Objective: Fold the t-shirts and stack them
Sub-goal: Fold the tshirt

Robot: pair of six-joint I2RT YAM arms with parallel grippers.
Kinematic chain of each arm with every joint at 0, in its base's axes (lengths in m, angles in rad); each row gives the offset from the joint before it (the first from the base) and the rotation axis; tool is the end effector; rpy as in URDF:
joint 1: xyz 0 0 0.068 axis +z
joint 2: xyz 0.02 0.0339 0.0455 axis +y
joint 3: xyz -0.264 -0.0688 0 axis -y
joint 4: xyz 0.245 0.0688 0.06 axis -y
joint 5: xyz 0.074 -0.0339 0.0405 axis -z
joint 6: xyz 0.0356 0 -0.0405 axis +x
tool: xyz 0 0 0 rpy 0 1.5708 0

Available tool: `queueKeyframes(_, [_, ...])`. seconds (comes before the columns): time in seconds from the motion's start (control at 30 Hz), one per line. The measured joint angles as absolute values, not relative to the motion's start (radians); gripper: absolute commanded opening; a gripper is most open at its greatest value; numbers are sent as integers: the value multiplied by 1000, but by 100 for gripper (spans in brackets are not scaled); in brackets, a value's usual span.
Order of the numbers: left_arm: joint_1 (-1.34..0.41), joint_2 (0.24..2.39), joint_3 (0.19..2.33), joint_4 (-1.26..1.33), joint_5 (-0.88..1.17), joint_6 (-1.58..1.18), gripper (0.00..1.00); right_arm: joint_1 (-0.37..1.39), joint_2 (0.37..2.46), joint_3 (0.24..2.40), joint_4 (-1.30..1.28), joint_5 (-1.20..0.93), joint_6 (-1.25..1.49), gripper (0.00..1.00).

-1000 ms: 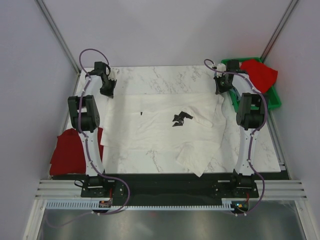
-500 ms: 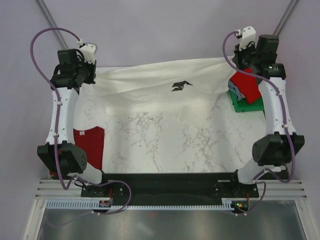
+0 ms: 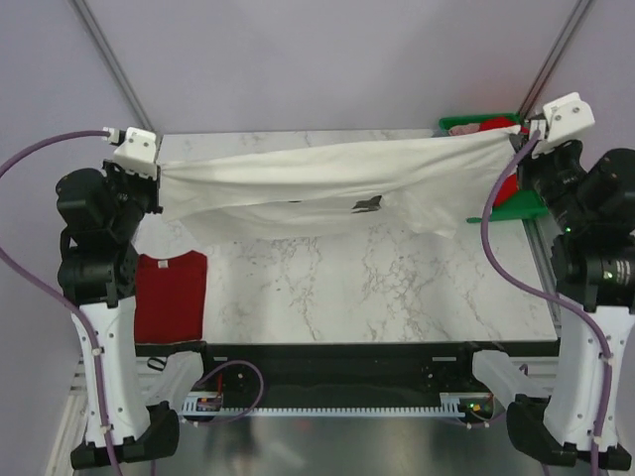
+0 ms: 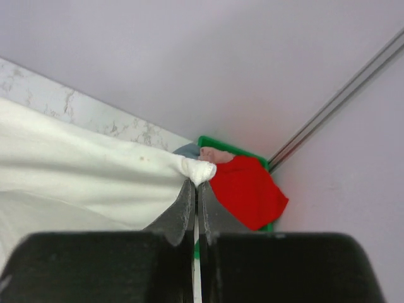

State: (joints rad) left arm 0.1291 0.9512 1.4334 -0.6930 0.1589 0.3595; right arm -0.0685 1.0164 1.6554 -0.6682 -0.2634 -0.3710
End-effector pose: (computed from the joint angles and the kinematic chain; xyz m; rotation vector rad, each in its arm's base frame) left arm 0.1620 0.0154 0.4724 0.3185 1.7551 0.2107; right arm 0.1505 -0.0010 0.5291 -0.4411 1.5385 -0.1309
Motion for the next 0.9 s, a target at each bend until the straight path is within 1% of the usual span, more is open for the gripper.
queueKeyframes(0.13, [129,860,1451,-677,160,379,2,-69,934,1719,-694,-238,-385,0])
queueKeyframes(0.3, [129,902,1476,-650,170,392,2,-69,937,1745,-687,-230,-418,0])
queueKeyframes(0.43, [130,994,1444,-638,223,415,2,-70,998,1654,-674,-249,-441,0])
queueKeyframes(0.53, [130,1080,1377,-625,273,437,2,-70,1081,1523,-645,-283,-460,0])
queueKeyframes(0.63, [127,1216,1292,-609,318,455,2,-69,1205,1396,-612,-319,-469,0])
queueKeyframes(0.73, [112,1402,1217,-572,341,463,2,-60,1361,1295,-573,-341,-476,0])
queueKeyframes(0.9, [88,1744,1202,-495,340,461,2,-39,1648,1271,-474,-345,-476,0])
